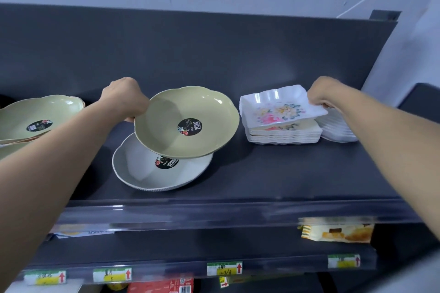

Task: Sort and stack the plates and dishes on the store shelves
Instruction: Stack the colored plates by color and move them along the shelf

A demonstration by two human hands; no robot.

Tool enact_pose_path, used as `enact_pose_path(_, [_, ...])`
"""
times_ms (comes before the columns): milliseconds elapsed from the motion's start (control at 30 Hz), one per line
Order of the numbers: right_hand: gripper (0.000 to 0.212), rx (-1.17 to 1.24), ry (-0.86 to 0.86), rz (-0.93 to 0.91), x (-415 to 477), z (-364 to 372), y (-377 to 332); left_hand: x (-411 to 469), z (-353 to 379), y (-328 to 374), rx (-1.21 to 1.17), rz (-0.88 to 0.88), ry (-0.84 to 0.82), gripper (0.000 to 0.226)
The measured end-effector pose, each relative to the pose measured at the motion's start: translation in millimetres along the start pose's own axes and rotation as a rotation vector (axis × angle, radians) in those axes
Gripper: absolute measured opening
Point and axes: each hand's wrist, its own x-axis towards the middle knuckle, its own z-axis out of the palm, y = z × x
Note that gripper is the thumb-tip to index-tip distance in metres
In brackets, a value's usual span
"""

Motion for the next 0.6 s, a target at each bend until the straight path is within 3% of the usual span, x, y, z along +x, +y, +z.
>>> enact_pose_path(233, [0.032, 0.095, 0.002, 0.041, 6.6, 7.0, 6.7, -3.7, 0.0, 18.5, -0.02, 0.018, -0.013, 0.039])
enact_pose_path(433, [0.029, 0.205, 0.163, -0.056, 10.8, 18.8, 6.2, -2.8, 2.6, 28.4, -0.029, 0.017, -0.014, 0.038])
enact_pose_path(600, [0.026, 0.162, 0.225, -0.08, 10.0, 13.6, -0.4, -1.7, 3.4, 32.5, -0.033, 0.02, -0.015, 0.039])
